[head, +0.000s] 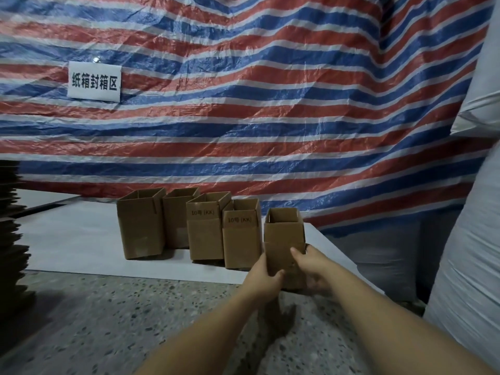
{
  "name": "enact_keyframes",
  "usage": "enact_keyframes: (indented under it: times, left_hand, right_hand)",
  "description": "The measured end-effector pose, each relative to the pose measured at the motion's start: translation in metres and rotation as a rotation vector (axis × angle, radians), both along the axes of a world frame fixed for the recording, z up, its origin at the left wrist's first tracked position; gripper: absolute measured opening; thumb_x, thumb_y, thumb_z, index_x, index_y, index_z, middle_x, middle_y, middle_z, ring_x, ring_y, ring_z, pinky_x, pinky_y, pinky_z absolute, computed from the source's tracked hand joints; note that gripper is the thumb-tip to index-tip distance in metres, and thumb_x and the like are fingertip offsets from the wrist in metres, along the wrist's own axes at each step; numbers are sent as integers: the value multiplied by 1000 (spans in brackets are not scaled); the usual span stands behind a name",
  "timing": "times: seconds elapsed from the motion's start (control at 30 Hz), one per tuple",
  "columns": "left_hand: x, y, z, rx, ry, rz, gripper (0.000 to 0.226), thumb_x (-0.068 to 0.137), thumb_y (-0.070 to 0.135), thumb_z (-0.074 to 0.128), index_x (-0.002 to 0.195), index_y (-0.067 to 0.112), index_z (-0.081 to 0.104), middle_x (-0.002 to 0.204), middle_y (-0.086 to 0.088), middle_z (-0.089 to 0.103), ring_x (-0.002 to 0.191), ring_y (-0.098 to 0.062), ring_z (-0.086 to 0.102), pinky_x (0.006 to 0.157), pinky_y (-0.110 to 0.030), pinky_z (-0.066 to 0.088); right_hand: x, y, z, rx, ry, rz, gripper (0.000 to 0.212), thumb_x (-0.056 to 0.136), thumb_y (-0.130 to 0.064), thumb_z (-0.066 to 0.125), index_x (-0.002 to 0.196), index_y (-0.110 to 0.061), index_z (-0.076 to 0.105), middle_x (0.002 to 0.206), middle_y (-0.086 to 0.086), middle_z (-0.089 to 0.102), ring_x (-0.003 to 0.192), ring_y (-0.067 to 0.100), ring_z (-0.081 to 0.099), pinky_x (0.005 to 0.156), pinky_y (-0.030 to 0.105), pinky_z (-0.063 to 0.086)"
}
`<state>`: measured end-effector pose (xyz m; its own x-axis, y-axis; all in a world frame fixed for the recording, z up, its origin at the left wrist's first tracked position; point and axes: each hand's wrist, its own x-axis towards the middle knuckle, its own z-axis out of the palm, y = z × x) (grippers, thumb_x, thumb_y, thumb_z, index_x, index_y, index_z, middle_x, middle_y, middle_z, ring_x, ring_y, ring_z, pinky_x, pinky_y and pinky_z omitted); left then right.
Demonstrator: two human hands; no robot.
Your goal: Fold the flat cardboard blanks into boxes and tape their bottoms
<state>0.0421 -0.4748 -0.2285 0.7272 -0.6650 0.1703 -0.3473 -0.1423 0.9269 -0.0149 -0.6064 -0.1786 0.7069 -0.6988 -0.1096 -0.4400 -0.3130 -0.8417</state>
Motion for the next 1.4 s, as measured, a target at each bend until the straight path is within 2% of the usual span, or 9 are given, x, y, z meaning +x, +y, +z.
enact_keyframes:
  times: [0.2,0.4,0.6,0.67,0.9,1.03,1.13,1.27,1.4]
  left_hand:
    - [20,-8,9,-11,123,-69,56,100,27,52,152,23,30,138,0,53,121,-16,53,101,-30,43]
    - [27,-7,20,29,164,-69,56,100,21,46,152,14,26,142,-9,48,125,-22,49,104,-31,40]
    - [19,13,32,12,123,-36,49,98,25,49,145,14,38,133,1,52,112,-14,51,95,-28,42]
    - [12,25,37,53,90,-3,53,98,28,48,147,13,37,137,-4,52,110,-13,49,94,-28,41]
    - [-39,83,59,103,-21,91,27,100,25,44,125,22,54,106,8,57,87,-1,51,68,-20,43]
    - [-80,134,73,66,-77,150,29,100,20,44,126,20,57,108,8,57,92,-4,55,74,-22,49]
    - [-108,177,81,34,-145,197,31,100,24,46,129,20,57,107,10,57,100,-8,58,86,-27,51]
    - [-147,239,87,-49,-198,264,25,102,26,46,123,22,59,110,6,62,95,-8,60,75,-24,52]
    - [-184,294,83,-137,-183,293,18,102,21,48,113,22,62,105,4,65,98,-13,63,90,-36,55]
  right_hand:
    - [24,-7,-4,-63,92,-11,51,109,-38,34,150,-9,35,149,16,47,135,35,48,112,51,42]
    - [35,-7,-11,-129,179,-34,51,110,-36,28,147,-2,39,144,20,49,130,34,51,111,45,42]
    - [25,1,-5,-83,166,-51,58,110,-43,26,149,-3,40,150,18,47,136,34,47,111,42,39]
    - [18,10,2,-84,155,-77,61,109,-46,26,149,-2,41,150,19,48,135,34,48,112,41,40]
    - [-41,78,24,-186,14,-161,55,107,-41,34,144,-2,45,144,18,52,126,34,54,100,37,45]
    - [-90,136,44,-223,-28,-61,52,108,-42,30,138,-5,52,135,15,58,120,30,57,102,40,47]
    - [-124,182,61,-235,-97,-32,46,108,-43,30,130,-9,54,126,10,60,111,26,57,90,35,46]
    - [-168,234,64,-187,-297,-1,36,108,-40,35,110,-13,60,102,4,61,89,16,55,78,32,42]
    - [-206,273,43,-78,-455,-28,36,106,-35,41,97,-8,63,87,3,61,81,17,55,66,31,40]
